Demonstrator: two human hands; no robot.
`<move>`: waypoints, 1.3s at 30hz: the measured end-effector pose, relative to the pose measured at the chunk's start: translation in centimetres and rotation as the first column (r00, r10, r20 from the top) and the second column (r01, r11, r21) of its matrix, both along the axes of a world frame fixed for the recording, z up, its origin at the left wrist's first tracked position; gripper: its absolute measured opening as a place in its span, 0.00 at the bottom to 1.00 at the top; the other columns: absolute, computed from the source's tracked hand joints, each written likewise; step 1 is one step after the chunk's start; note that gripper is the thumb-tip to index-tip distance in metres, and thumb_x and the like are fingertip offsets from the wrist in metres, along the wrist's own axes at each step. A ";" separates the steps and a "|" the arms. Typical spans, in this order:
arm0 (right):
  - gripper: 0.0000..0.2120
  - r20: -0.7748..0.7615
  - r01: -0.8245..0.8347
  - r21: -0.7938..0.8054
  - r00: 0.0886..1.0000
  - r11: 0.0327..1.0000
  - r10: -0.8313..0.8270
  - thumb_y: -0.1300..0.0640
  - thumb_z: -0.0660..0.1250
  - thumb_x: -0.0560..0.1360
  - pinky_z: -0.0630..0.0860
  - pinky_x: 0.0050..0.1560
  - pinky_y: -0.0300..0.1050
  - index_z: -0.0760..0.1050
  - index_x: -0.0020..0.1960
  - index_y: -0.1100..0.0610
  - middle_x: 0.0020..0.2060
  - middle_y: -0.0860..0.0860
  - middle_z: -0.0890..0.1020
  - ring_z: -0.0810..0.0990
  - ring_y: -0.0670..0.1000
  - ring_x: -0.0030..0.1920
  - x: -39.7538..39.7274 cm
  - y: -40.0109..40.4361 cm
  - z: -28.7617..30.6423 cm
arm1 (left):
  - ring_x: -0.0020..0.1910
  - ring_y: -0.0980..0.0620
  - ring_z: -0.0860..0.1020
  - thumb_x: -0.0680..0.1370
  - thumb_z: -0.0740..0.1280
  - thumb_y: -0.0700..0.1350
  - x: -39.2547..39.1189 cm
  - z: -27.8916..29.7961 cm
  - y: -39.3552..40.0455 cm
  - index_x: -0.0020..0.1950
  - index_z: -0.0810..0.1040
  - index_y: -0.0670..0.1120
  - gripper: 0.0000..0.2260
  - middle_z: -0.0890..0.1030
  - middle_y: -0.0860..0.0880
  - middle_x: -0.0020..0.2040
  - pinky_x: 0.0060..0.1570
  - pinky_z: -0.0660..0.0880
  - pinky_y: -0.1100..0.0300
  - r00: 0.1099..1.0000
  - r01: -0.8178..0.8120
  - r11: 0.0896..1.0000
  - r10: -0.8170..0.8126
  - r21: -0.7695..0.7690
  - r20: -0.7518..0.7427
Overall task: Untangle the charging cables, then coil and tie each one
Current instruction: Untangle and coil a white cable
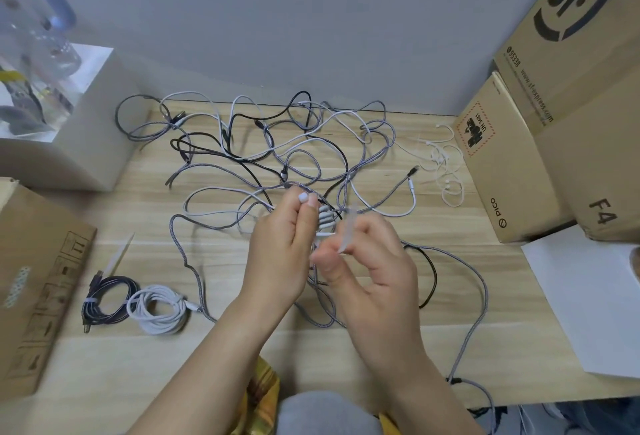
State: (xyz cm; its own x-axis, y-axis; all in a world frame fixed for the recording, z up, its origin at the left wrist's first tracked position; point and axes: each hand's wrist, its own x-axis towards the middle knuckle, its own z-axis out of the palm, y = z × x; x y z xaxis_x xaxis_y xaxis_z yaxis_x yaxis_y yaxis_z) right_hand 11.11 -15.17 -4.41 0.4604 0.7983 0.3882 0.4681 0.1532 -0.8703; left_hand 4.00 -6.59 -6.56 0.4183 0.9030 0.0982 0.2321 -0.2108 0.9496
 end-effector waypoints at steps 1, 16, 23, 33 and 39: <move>0.13 -0.077 -0.054 0.048 0.995 0.997 0.058 0.45 0.61 0.77 0.73 0.45 0.44 0.76 0.41 0.51 0.38 0.45 0.75 0.75 0.50 0.42 0.0 -0.1 0.3 | 0.28 0.54 0.62 0.79 0.55 0.52 0.0 0.0 0.0 0.36 0.65 0.50 0.13 0.65 0.54 0.27 0.30 0.61 0.55 1.000 0.009 1.000 -0.009 -0.007 0.003; 0.05 -0.565 0.066 -0.099 0.817 0.993 -0.111 0.57 0.64 0.71 0.67 0.28 0.45 0.70 0.37 0.55 0.18 0.45 0.68 0.67 0.44 0.21 0.6 -0.4 1.5 | 0.30 0.55 0.62 0.76 0.57 0.51 0.5 2.1 -1.0 0.37 0.66 0.43 0.14 0.64 0.55 0.29 0.31 0.62 0.55 0.984 0.146 0.985 -0.134 -0.098 0.114; 0.08 -0.584 0.044 -0.140 0.803 0.989 -0.119 0.56 0.65 0.70 0.67 0.30 0.48 0.70 0.32 0.50 0.18 0.46 0.68 0.67 0.43 0.20 0.8 -0.3 1.4 | 0.29 0.56 0.60 0.75 0.54 0.58 0.3 2.2 -1.1 0.32 0.65 0.55 0.13 0.63 0.56 0.27 0.29 0.59 0.56 0.983 0.166 0.984 -0.161 -0.059 0.084; 0.07 -0.605 0.033 -0.201 0.782 0.979 -0.150 0.58 0.63 0.68 0.71 0.30 0.45 0.67 0.35 0.58 0.15 0.46 0.67 0.67 0.42 0.18 0.8 -0.2 1.8 | 0.28 0.53 0.61 0.76 0.53 0.58 0.3 2.0 -1.1 0.34 0.63 0.55 0.13 0.64 0.52 0.28 0.29 0.60 0.53 0.989 0.149 0.986 -0.146 0.069 -0.037; 0.08 -0.696 -0.015 -0.241 0.699 0.971 -0.162 0.59 0.64 0.66 0.66 0.21 0.32 0.66 0.33 0.59 0.15 0.48 0.62 0.67 0.56 0.28 1.2 -0.1 2.4 | 0.28 0.52 0.62 0.78 0.49 0.58 -0.1 1.6 -0.8 0.35 0.60 0.60 0.12 0.69 0.57 0.28 0.27 0.56 0.60 0.973 0.160 0.962 -0.116 0.221 -0.200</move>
State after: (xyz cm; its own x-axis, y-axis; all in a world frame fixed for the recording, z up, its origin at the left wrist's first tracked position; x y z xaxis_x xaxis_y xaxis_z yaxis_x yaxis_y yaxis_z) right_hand 12.30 -15.23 -1.99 0.5874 0.7697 -0.2500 -0.2967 -0.0825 -0.9514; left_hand 3.95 -7.42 -4.92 0.5681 0.7957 0.2101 0.3500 -0.4647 0.8134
